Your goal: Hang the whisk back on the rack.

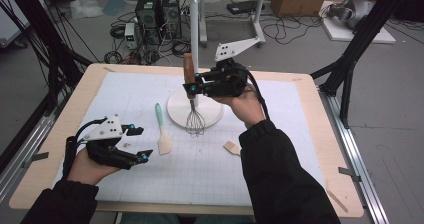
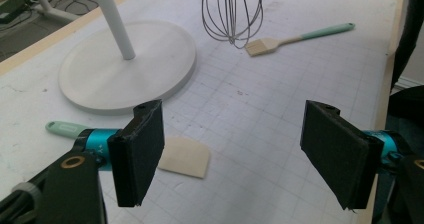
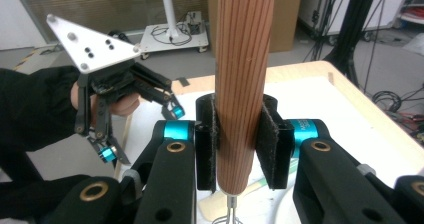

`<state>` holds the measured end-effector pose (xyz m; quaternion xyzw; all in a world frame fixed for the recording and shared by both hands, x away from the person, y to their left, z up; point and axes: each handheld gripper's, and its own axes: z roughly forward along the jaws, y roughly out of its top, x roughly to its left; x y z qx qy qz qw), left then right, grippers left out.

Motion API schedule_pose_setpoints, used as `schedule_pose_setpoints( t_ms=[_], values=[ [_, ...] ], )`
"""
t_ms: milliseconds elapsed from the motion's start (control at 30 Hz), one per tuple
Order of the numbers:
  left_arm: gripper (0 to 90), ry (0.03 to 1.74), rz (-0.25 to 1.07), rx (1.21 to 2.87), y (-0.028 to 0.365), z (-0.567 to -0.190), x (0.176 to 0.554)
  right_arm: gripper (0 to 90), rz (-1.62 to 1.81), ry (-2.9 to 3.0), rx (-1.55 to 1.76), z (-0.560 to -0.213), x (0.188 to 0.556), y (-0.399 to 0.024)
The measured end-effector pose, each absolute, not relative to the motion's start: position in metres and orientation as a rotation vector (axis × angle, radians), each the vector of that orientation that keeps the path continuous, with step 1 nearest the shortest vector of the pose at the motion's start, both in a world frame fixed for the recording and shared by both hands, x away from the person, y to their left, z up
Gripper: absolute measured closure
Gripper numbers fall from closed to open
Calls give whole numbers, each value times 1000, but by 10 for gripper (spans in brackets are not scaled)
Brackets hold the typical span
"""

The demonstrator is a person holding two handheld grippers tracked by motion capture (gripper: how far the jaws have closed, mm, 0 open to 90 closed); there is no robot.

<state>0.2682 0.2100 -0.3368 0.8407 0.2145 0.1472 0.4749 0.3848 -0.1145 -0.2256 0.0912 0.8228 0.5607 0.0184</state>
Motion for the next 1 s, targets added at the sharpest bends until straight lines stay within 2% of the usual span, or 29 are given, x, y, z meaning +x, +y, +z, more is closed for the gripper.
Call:
schedule_pose_setpoints(
  t_ms=[267,1000],
  values=[
    [228,537,377,2055,213,-342,268,725,1747,2534,294,-210,397,-116],
    [225,558,390,2032,220,-349,271,725,1737,2498,327,-168,437,-116]
  ],
)
